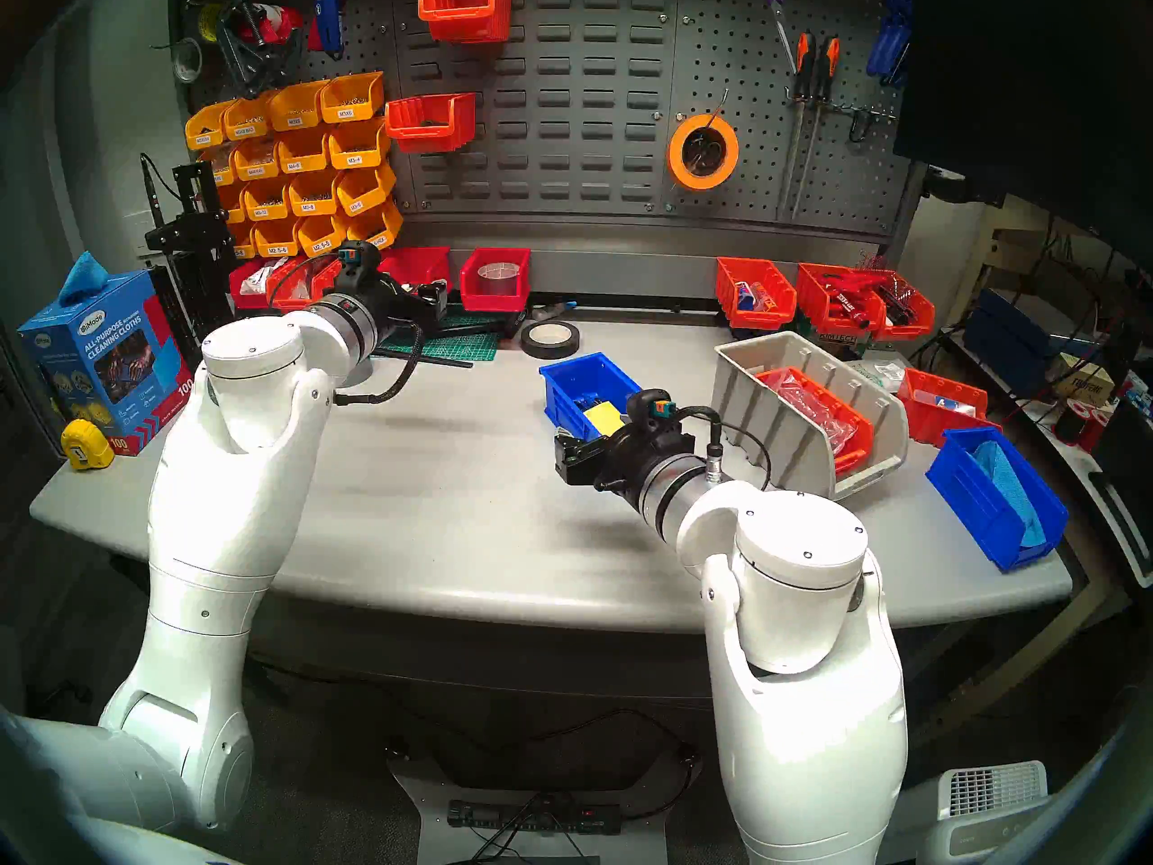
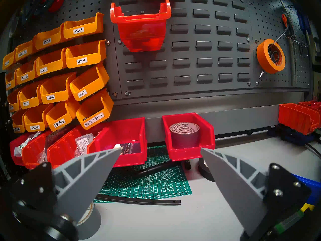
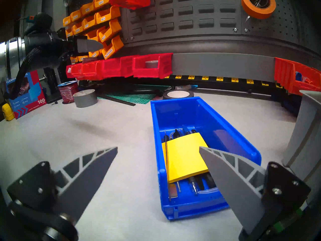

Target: Hang all the unorganized tool boxes onto the wall

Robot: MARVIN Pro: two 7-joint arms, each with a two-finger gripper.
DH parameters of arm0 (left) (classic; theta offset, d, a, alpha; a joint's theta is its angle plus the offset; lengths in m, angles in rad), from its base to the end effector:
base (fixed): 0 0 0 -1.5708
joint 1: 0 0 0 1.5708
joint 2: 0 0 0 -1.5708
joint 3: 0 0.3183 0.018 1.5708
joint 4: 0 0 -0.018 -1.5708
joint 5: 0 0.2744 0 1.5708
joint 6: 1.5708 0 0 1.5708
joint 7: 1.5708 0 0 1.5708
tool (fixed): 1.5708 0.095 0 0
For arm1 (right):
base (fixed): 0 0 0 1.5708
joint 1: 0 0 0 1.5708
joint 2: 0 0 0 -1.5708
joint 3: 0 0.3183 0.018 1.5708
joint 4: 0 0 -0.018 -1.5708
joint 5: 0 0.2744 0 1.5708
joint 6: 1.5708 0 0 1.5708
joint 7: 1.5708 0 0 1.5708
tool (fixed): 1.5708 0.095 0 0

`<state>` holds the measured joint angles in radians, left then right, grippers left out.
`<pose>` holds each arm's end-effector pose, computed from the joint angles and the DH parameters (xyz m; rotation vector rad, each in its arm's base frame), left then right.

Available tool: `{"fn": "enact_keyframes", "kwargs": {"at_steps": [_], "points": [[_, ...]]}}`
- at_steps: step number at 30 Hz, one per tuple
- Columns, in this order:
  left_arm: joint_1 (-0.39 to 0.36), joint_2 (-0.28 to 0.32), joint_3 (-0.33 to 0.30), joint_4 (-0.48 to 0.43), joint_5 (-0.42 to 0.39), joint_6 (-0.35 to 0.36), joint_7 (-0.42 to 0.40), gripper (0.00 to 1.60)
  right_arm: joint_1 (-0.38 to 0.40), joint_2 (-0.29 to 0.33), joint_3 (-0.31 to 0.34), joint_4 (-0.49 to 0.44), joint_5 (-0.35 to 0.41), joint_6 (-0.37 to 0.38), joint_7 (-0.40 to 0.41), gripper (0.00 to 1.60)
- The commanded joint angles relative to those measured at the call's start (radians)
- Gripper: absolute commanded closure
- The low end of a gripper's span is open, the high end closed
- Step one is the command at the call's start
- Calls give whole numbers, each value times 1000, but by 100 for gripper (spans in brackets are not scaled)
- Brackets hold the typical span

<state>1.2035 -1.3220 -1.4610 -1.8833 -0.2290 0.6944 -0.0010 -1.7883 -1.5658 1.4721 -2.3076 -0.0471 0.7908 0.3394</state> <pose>0.4480 0.0172 -0.1380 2.2351 -0.2702 2.1284 0.2787 0.0596 -0.2187 -2.2497 -0.3987 -1.6985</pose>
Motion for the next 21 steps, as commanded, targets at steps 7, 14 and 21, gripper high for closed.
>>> {"fn": "enact_keyframes", "kwargs": {"at_steps": [7,14,21], "points": [[-19,1,-1,-13,-1,-9,2,0,79,-4,-3,102,5,-81,6,0],[-19,3,1,-13,-4,-9,4,0,123,-14,-23,178,2,-115,6,0],[-19,5,2,-13,-7,-10,6,0,153,-24,-46,249,21,-140,-26,160]]}}
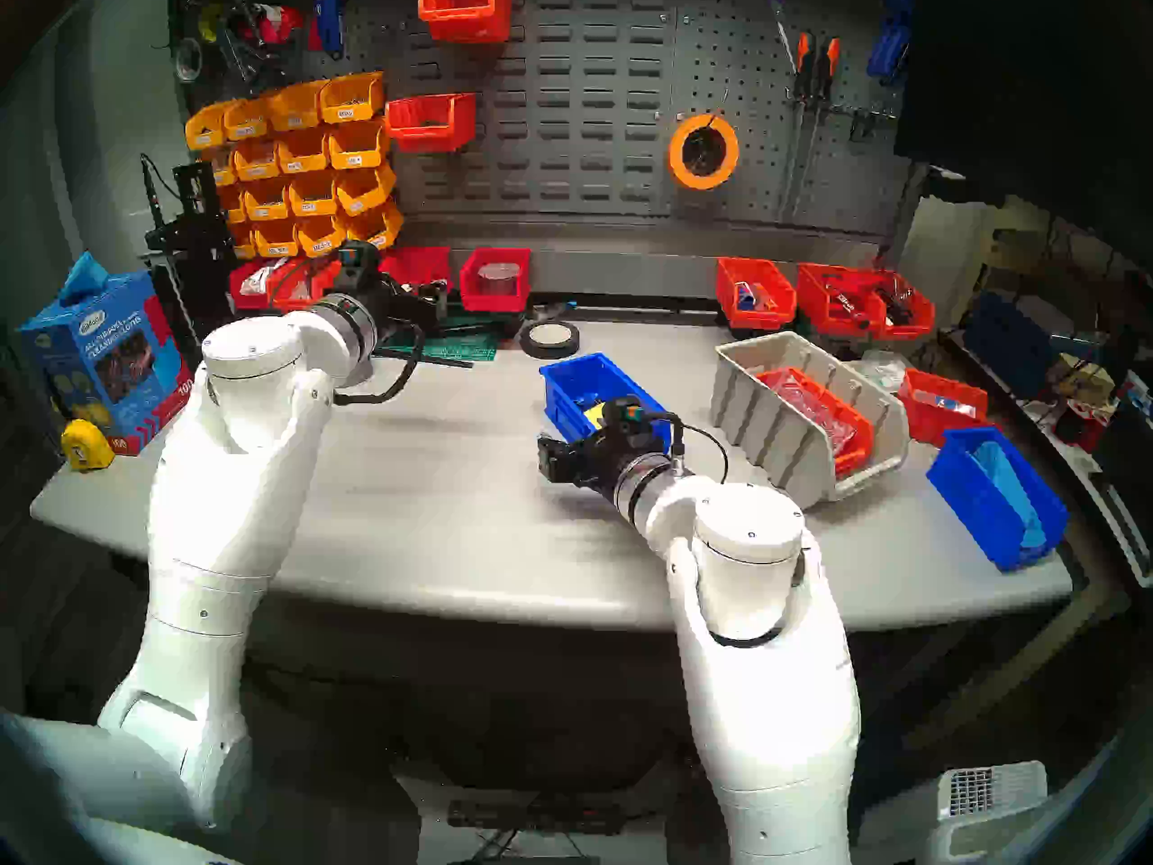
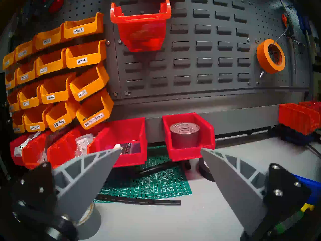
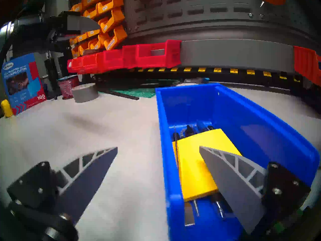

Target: Hang all the unorganized tool boxes onto the wall

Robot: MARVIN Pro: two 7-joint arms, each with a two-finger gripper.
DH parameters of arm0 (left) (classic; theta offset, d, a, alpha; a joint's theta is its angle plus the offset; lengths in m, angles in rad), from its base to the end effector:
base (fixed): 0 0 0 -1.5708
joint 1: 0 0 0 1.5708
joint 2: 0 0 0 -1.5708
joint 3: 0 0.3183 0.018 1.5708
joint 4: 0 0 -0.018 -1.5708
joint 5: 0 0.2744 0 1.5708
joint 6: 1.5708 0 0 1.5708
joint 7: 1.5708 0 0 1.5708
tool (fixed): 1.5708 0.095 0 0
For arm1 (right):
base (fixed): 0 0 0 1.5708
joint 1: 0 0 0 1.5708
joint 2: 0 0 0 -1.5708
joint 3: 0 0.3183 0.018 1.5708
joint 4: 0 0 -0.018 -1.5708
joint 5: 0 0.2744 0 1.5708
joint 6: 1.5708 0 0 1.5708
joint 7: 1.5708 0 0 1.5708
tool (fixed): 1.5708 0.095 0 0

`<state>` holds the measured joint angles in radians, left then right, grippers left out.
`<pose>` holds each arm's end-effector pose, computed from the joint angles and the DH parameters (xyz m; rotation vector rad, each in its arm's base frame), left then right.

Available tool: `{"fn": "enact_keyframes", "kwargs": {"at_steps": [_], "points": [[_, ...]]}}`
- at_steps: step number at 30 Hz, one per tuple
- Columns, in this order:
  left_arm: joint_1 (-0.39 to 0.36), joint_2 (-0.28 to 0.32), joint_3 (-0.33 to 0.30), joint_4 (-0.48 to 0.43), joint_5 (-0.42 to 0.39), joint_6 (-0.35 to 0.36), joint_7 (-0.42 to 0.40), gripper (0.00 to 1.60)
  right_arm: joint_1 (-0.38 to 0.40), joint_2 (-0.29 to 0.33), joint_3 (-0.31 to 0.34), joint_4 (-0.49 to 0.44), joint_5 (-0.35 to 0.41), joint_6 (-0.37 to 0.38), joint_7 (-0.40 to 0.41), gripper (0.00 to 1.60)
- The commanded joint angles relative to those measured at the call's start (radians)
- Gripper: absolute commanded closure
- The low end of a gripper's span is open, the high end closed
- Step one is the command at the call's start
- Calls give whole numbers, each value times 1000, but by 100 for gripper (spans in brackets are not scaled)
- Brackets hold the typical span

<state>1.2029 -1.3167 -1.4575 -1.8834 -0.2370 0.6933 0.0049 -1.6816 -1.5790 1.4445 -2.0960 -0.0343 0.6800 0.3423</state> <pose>0.4479 0.0176 -0.1378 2.2349 -0.2705 2.1283 0.3214 0.0759 -0.2474 -2.2112 -0.4261 -1.6826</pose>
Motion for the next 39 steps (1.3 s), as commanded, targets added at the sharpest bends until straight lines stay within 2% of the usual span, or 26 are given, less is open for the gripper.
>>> {"fn": "enact_keyframes", "kwargs": {"at_steps": [1,12,21,31,39], "points": [[-19,0,-2,-13,1,-9,0,0,48,-9,-22,39,16,-29,-37,160],[-19,3,1,-13,-4,-9,4,0,56,-11,-33,19,-6,-38,-110,160],[-19,6,2,-13,-8,-9,7,0,89,-11,-37,-12,-33,-18,-123,160],[-19,8,4,-13,-12,-10,10,0,156,-7,-34,0,-52,-6,-130,160],[-20,11,6,-13,-15,-10,13,0,220,-2,-33,46,-66,-6,-129,160]]}}
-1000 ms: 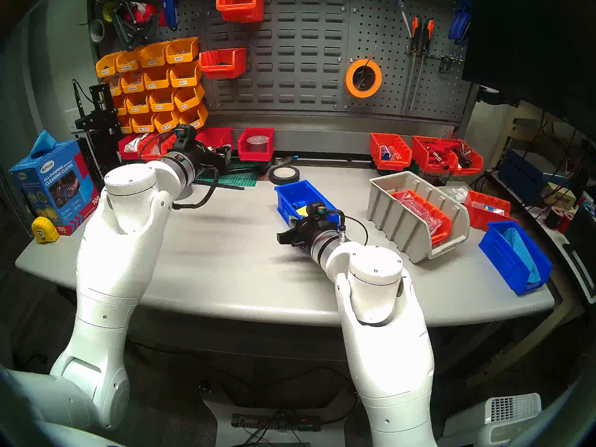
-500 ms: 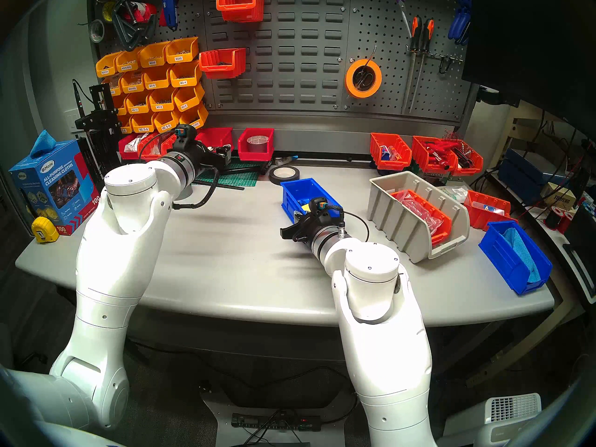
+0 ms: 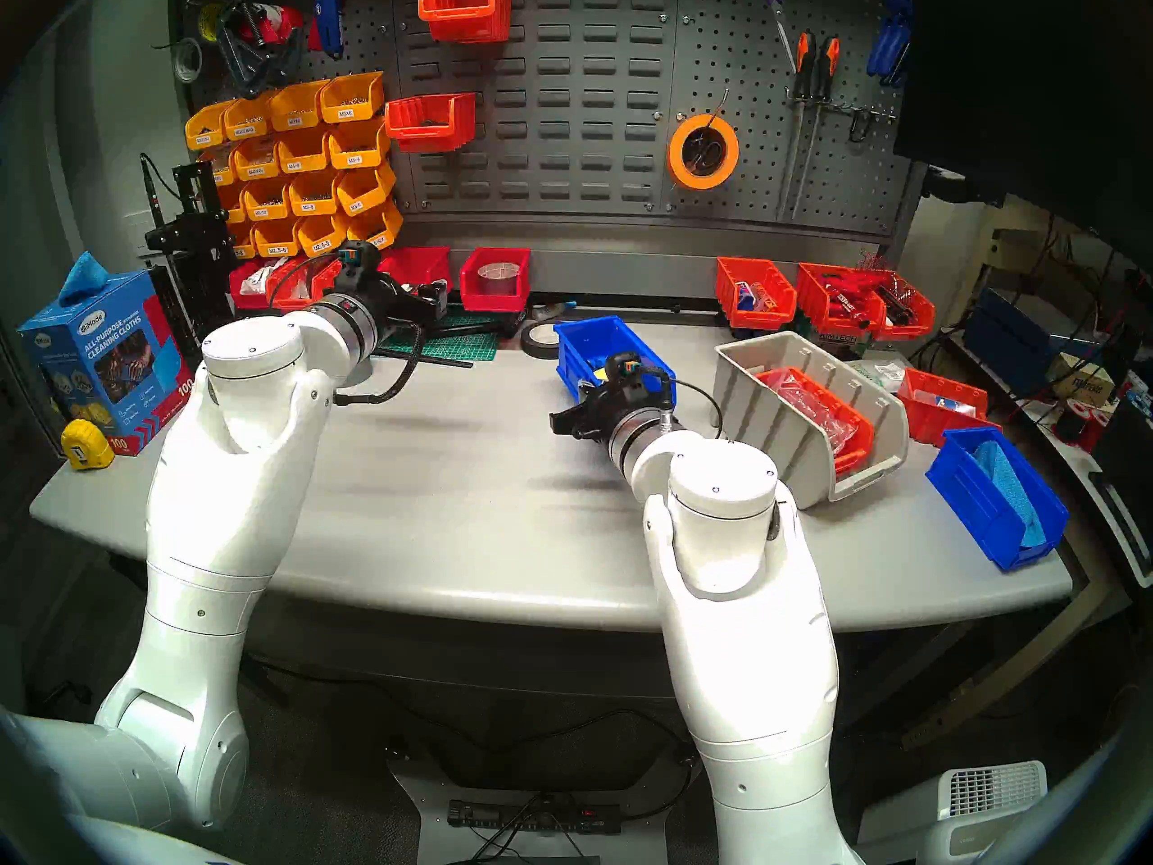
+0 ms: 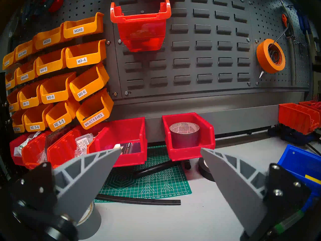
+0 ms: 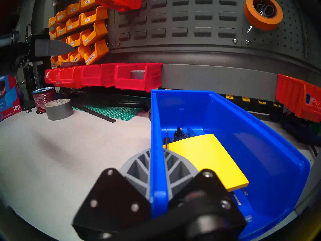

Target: Hang all the unorganized tool boxes onto the wall

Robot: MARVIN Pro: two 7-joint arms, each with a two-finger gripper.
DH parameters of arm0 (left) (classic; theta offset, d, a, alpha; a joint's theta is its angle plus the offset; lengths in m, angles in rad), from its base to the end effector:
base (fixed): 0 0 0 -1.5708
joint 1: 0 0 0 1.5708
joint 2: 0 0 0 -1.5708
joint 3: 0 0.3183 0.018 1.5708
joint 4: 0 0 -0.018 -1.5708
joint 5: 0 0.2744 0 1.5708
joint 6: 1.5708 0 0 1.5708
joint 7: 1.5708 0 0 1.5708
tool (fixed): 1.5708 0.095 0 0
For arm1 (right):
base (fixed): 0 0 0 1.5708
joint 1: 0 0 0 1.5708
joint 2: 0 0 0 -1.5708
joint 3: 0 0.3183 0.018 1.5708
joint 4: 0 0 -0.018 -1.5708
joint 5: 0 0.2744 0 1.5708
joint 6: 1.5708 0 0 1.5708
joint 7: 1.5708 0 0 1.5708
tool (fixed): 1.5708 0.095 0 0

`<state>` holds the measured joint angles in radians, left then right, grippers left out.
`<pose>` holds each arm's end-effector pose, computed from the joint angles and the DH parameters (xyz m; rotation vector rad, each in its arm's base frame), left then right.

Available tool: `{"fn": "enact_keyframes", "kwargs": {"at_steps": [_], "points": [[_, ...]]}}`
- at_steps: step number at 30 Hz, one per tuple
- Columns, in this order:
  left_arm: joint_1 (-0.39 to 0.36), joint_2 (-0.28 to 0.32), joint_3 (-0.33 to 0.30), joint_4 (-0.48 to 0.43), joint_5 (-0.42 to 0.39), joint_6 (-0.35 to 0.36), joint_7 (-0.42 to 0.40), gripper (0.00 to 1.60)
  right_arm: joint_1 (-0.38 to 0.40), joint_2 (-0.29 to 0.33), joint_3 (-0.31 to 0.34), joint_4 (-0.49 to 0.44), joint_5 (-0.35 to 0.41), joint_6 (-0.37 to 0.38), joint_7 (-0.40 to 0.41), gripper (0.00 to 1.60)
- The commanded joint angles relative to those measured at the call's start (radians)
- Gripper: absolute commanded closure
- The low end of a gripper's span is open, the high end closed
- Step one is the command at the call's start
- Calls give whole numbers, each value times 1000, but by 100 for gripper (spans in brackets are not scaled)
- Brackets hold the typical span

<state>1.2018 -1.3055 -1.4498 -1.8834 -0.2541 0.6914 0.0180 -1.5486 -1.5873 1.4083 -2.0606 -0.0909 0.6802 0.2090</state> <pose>0.4479 0.0183 -0.1378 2.2357 -0.2705 2.1271 0.3584 0.0762 -0.2149 -2.2403 -0.3965 -1.8892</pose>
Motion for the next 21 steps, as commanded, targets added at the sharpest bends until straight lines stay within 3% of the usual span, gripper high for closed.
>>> {"fn": "enact_keyframes", "kwargs": {"at_steps": [1,11,12,13,21], "points": [[-19,0,-2,-13,1,-8,0,0,96,6,2,14,-11,-6,5,160],[-19,3,0,-13,-4,-8,4,0,210,-5,16,130,-24,-29,-9,160],[-19,3,0,-13,-4,-8,4,0,193,-22,26,123,-35,-45,-14,160],[-19,3,1,-13,-5,-8,5,0,238,-12,25,154,-24,-34,-14,160],[-19,5,2,-13,-8,-8,7,0,287,-38,52,200,-33,-69,-19,160]]}}
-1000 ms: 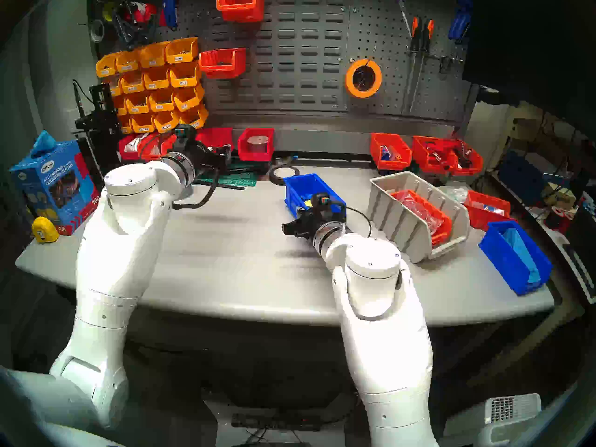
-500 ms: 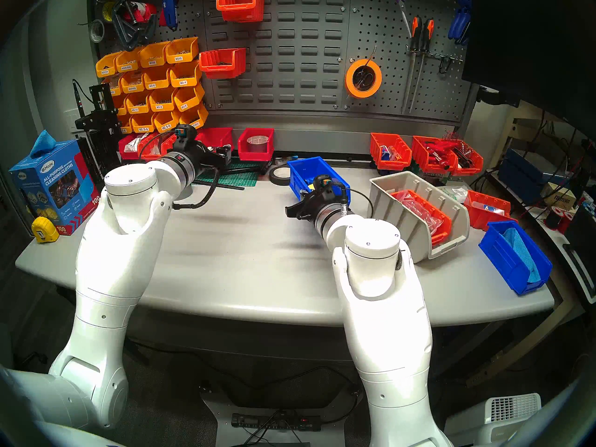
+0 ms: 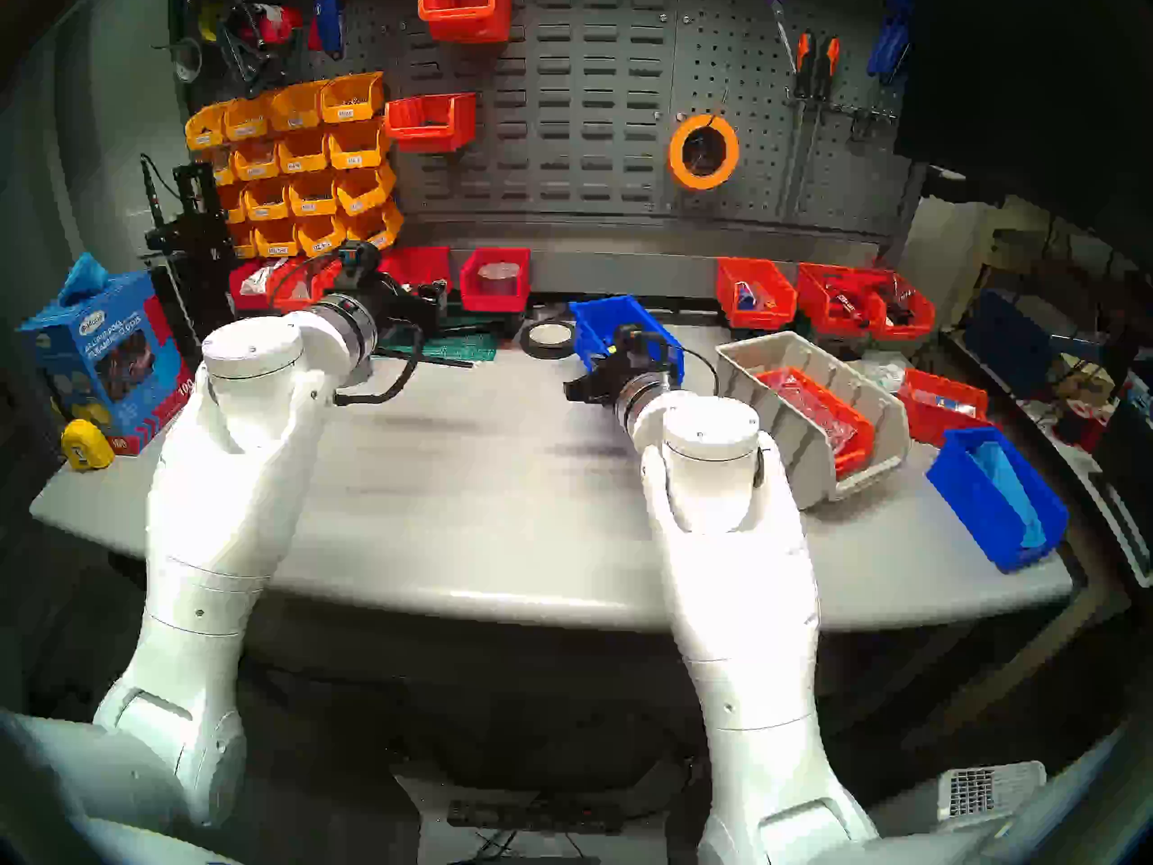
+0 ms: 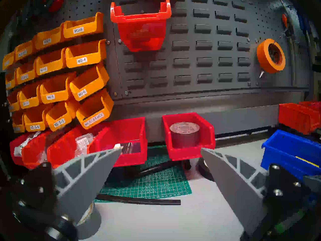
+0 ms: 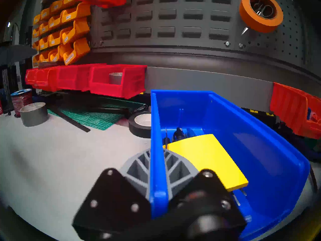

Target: Hang all the unorganized tool boxes onto the wall

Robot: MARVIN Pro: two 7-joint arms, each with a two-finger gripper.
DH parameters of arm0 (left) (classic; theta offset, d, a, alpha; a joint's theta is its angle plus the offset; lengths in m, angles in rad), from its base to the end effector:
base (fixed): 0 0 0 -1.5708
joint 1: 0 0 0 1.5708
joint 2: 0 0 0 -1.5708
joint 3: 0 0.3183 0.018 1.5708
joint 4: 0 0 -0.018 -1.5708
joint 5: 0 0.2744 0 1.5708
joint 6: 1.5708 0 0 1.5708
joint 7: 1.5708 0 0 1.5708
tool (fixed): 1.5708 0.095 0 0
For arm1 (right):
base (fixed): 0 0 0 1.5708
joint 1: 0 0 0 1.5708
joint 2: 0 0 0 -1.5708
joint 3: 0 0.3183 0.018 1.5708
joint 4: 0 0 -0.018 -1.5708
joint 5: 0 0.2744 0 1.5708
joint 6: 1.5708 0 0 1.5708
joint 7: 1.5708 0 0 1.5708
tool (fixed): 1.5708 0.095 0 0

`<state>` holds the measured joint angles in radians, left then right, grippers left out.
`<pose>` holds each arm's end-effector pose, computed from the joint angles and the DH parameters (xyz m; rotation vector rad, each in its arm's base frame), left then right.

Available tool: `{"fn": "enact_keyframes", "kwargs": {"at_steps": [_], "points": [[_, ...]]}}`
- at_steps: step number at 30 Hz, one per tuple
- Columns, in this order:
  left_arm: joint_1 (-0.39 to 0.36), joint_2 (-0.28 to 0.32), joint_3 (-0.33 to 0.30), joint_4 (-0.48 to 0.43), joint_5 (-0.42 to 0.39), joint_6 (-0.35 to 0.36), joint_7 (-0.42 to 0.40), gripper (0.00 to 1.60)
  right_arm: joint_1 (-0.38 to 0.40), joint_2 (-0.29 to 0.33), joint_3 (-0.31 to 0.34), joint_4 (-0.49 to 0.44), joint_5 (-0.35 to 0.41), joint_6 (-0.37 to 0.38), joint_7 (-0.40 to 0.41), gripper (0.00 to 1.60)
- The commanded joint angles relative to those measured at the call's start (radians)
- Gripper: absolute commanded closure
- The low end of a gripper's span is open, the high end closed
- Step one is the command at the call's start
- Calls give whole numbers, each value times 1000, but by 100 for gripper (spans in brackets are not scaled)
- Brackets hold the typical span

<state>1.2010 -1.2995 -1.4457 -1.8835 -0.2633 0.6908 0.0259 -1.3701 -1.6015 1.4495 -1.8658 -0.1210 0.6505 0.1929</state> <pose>0.4479 0.0187 -0.1377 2.2368 -0.2696 2.1268 0.4196 0.0653 -0.2086 -2.2859 -0.3659 -1.9523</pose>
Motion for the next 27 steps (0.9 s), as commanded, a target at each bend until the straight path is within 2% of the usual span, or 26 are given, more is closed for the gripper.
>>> {"fn": "enact_keyframes", "kwargs": {"at_steps": [1,13,27], "points": [[-18,0,-2,-13,1,-7,0,0,107,-30,14,4,-3,-44,-5,160],[-19,3,0,-13,-5,-8,4,0,211,-91,45,111,-2,-76,-36,160],[-19,7,3,-13,-11,-8,9,0,335,-103,83,271,-10,-126,-53,160]]}}
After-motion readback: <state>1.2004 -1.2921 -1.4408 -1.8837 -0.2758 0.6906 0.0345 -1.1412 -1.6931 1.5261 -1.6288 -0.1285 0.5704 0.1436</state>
